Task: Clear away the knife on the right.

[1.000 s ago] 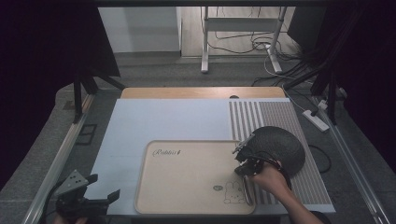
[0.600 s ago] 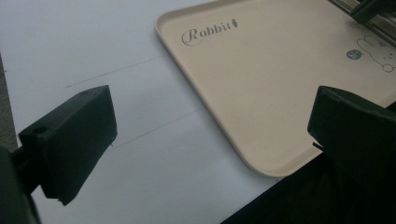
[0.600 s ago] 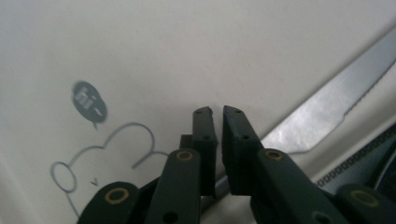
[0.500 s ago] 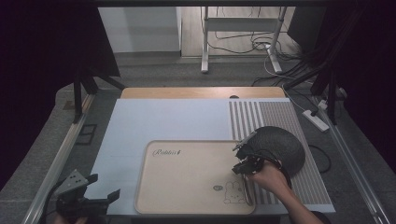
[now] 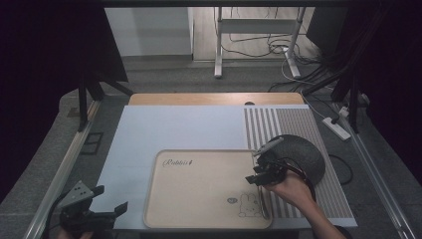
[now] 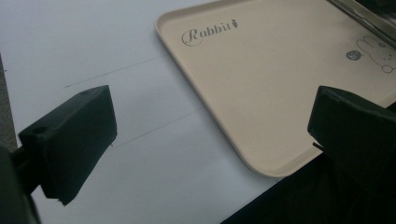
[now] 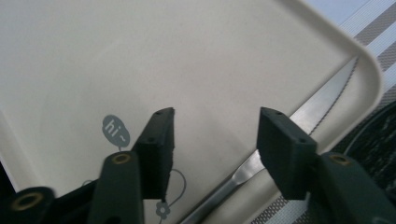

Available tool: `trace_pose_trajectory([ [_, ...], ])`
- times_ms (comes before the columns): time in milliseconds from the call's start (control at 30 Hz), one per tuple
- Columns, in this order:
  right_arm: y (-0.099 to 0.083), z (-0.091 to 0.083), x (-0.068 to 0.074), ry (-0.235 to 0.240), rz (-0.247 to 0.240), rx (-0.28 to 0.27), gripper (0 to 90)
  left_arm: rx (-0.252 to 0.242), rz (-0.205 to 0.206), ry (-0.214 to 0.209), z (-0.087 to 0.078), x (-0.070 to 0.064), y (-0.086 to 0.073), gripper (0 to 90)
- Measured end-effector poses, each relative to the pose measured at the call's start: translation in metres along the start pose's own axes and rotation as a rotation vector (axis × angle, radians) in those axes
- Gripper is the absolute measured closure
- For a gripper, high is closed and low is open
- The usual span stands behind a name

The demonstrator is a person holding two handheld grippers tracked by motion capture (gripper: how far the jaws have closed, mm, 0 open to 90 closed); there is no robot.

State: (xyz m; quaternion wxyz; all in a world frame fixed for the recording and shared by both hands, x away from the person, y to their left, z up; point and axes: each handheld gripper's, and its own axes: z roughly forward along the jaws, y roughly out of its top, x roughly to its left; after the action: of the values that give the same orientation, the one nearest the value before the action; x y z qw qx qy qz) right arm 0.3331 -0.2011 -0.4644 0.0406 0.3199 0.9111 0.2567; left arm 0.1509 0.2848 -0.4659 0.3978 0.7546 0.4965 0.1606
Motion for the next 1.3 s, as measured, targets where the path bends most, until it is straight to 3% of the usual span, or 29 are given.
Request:
trace_pose_trajectory([
  [200,-0.001,-0.009,0.003,-0.022,0.009,-0.052,30.7,-0.002,-0.002,-0.001,0.000,0.000,0.000,1.6],
  [633,-0.017,-0.019,0.001,-0.024,0.015,-0.089,11.5,-0.004,-0.003,-0.002,0.000,0.000,0.000,1.6],
  [733,-0.022,-0.018,0.002,-0.055,-0.002,-0.068,9.8,-0.004,-0.002,-0.003,0.000,0.000,0.000,1.6],
  [833,-0.026,-0.019,0.001,-0.050,0.006,-0.068,6.2,-0.004,-0.002,-0.003,0.000,0.000,0.000,1.6],
  [1000,-0.032,-0.021,0.000,-0.062,0.003,-0.080,0.7,-0.003,-0.001,-0.003,0.000,0.000,0.000,1.6],
  [1300,-0.044,-0.029,-0.002,-0.080,0.016,-0.115,0.0,-0.004,-0.002,-0.002,0.000,0.000,0.000,1.6],
])
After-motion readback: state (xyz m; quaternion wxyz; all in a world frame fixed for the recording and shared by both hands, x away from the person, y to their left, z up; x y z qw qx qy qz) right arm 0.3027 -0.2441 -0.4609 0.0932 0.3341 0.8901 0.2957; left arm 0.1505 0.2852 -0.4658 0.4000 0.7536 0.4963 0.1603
